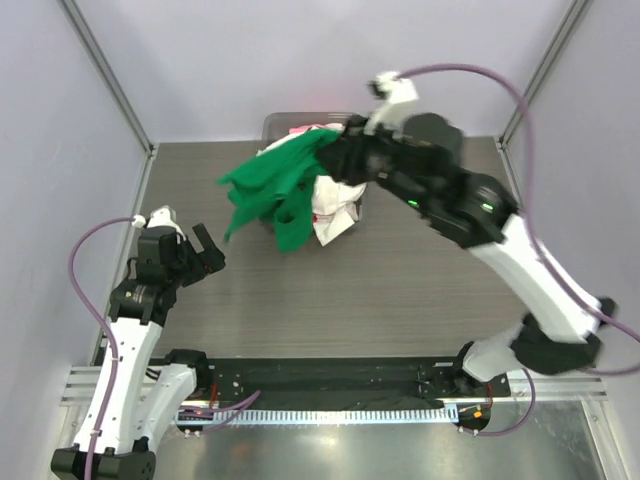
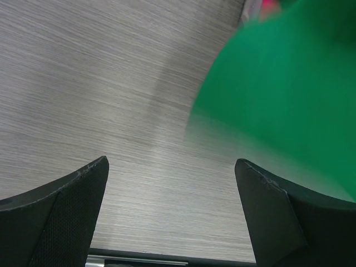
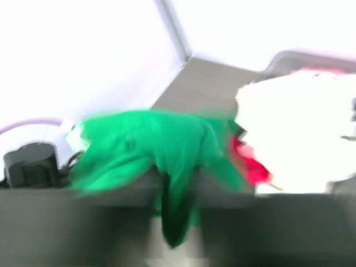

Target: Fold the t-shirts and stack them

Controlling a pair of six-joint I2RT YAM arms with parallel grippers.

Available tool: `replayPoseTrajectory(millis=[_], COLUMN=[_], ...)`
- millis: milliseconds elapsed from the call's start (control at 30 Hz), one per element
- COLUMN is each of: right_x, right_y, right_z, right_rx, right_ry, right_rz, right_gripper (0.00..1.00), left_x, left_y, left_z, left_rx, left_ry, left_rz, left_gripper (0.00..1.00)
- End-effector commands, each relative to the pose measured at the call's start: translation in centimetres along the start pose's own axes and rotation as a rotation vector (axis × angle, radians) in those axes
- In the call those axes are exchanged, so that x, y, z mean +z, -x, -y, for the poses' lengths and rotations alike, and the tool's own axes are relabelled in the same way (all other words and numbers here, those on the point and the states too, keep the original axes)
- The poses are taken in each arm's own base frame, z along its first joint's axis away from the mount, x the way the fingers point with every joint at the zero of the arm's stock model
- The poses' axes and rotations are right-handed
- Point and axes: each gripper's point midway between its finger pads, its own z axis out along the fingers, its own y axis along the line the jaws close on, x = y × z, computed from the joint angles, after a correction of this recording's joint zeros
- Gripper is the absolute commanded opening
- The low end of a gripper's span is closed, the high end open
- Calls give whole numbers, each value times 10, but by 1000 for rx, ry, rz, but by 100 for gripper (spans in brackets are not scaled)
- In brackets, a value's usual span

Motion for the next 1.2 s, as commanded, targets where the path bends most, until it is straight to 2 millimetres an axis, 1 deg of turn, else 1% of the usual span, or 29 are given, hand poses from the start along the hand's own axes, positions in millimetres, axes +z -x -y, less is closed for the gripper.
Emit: replayPoseTrajectory(millis=[0,33,133,167,267,300,400,433,467,500,533,567,600,633,667,700,733,767,800,833,900,933,967,1000,1033,1100,1133,1167], right_x=[-1,-9,-17,-26,-35,-36,-32,-28,-22,-16,-9,-5,5,13,21,32,42,49,56,69,79,87,89,90,90,86,80,76], right_y=[-67,-100,-150,-168,-186,-185,-187,-185,-189,-193,-192,-194,-206,-213,-212,-232,-231,-234,-241,-250,-259,-268,-271,-274,-280,-281,-285,-285], right_z=[62,78,105,122,142,154,175,195,206,210,217,234,242,248,255,267,269,276,281,285,294,301,306,310,319,332,342,347], right_rx=[61,43,39,12,26,50,121,156,178,207,219,224,226,237,235,237,238,243,244,249,245,245,238,237,240,233,238,240], right_ry=[-227,-283,-412,-492,-566,-598,-626,-648,-655,-634,-636,-657,-665,-661,-663,-681,-672,-676,-675,-666,-676,-689,-704,-719,-742,-795,-826,-848], right_rz=[-122,-213,-359,-415,-458,-452,-459,-449,-459,-478,-468,-477,-515,-535,-537,-590,-589,-598,-616,-631,-650,-668,-671,-675,-683,-675,-683,-679], right_gripper=[80,99,100,100,100,100,100,100,100,100,100,99,98,96,95,94,91,90,89,87,84,79,76,70,45,21,1,1], left_x=[-5,-6,-6,-5,-3,-3,-3,-3,-3,-3,-3,-3,-3,-3,-3,-3,-3,-2,-2,-1,-1,-1,0,-1,0,0,1,1], left_y=[10,11,12,11,10,10,9,9,9,8,9,8,8,8,8,8,8,8,7,7,7,7,7,6,6,6,6,5], left_z=[-1,-2,-3,-3,-4,-4,-3,-3,-3,-3,-3,-3,-3,-3,-3,-2,-2,-2,-3,-2,-3,-2,-2,-2,-2,-2,-2,-1], left_rx=[-17,-19,-20,-21,-20,-20,-17,-17,-17,-17,-16,-16,-15,-15,-15,-15,-12,-12,-12,-12,-13,-12,-10,-10,-10,-10,-10,-8], left_ry=[7,10,12,17,23,22,22,21,21,23,23,23,22,22,21,21,20,21,21,22,22,20,20,20,20,19,19,16], left_rz=[58,66,69,63,55,56,53,54,52,52,53,52,53,53,51,51,50,49,48,44,43,41,40,38,38,36,34,32], left_gripper=[95,95,95,95,95,95,95,95,95,95,95,95,95,95,95,95,95,95,95,95,95,95,95,95,95,95,95,94])
